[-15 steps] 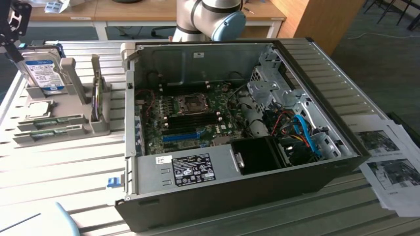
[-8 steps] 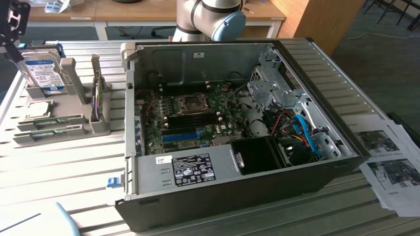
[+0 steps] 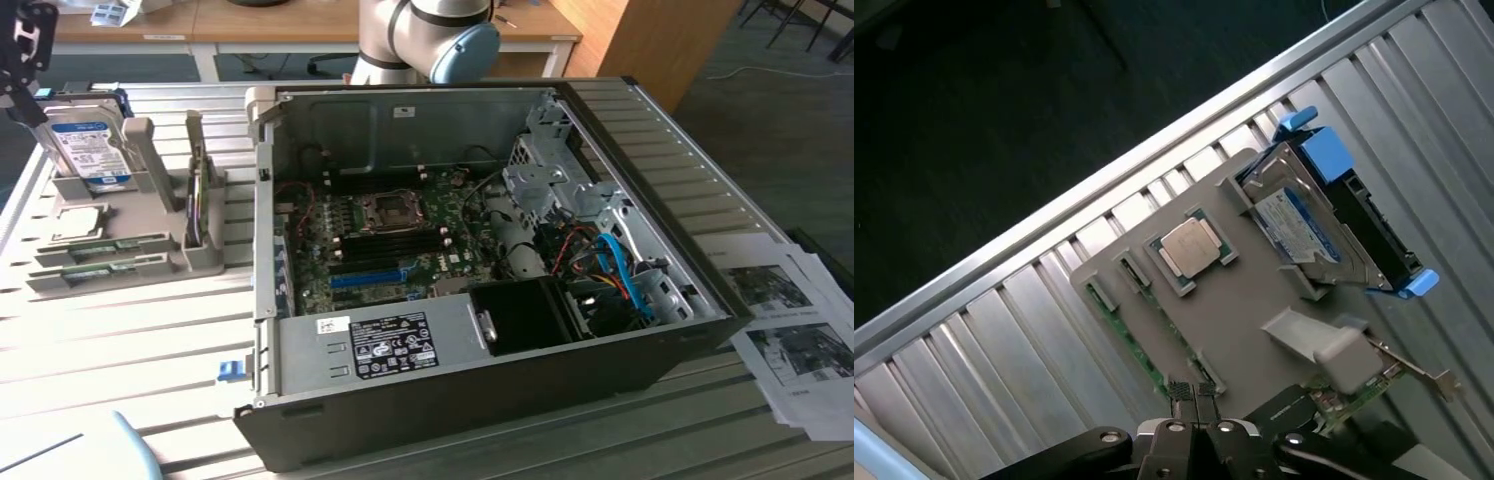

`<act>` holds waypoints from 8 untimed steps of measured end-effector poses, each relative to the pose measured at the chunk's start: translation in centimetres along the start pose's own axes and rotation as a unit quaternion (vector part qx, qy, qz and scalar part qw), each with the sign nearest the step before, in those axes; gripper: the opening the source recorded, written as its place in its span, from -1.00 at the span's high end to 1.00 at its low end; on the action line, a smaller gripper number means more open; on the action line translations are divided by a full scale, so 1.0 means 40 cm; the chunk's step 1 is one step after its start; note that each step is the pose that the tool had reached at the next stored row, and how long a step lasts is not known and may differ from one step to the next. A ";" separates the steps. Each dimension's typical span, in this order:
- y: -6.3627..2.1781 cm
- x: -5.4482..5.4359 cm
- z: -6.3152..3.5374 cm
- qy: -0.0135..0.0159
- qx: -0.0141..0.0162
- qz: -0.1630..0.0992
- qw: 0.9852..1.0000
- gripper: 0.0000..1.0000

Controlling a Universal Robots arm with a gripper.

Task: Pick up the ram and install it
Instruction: 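Pick up the ram and move it above insertion slot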

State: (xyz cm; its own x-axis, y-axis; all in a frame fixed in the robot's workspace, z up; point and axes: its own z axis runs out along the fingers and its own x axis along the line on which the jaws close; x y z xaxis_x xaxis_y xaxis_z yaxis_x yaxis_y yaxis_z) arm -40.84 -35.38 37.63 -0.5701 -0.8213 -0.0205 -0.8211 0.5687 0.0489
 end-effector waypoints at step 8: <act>0.000 0.000 0.000 0.002 -0.001 -0.044 0.999 0.81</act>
State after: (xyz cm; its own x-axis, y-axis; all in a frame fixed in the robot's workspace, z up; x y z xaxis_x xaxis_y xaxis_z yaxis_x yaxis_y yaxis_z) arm -40.84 -35.38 37.62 -0.4965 -0.8678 -0.0206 -0.8675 0.4951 0.0489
